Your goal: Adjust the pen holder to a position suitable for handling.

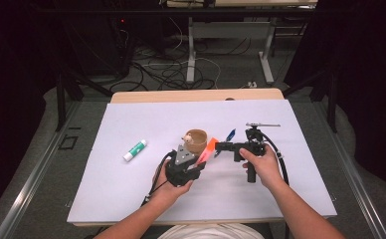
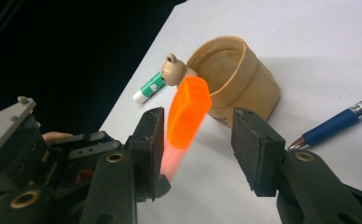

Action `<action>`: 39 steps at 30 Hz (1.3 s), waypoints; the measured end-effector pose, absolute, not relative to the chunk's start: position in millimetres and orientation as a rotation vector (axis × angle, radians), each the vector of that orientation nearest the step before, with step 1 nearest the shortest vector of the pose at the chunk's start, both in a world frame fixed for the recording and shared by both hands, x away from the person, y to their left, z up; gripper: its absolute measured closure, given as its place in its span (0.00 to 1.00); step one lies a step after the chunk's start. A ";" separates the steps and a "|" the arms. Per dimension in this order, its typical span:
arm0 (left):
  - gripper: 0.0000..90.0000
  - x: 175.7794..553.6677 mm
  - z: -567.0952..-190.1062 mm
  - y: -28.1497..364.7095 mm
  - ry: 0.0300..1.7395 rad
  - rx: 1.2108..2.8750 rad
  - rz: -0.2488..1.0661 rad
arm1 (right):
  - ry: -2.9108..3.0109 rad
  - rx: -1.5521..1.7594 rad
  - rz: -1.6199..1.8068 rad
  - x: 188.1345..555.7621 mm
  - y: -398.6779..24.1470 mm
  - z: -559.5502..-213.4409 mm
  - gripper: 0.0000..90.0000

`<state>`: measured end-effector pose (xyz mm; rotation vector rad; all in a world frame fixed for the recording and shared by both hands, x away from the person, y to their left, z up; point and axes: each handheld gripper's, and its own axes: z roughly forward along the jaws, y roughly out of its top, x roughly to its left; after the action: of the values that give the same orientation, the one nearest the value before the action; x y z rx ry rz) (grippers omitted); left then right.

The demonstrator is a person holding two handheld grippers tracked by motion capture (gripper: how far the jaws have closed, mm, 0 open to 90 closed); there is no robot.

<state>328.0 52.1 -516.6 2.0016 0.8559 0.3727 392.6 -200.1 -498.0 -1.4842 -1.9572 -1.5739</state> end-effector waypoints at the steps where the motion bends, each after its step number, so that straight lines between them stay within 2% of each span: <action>1: 0.74 328.0 -516.6 52.1 0.856 2.002 0.373 | -1.947 -1.488 -1.572 392.8 -199.5 -498.0 0.61; 25: 0.74 319.4 -515.6 42.9 0.805 2.017 0.355 | -1.901 -1.440 -1.455 391.9 -188.9 -508.1 0.73; 33: 0.74 319.8 -516.9 42.6 0.805 2.019 0.354 | -1.918 -1.410 -1.426 392.3 -187.0 -512.0 0.82; 39: 0.73 319.9 -517.2 42.7 0.803 2.020 0.354 | -1.892 -1.426 -1.415 392.0 -186.4 -511.3 0.82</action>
<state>319.9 42.7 -517.2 2.0198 0.8034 0.3538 392.0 -186.4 -511.3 -1.4255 -1.8917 -1.4150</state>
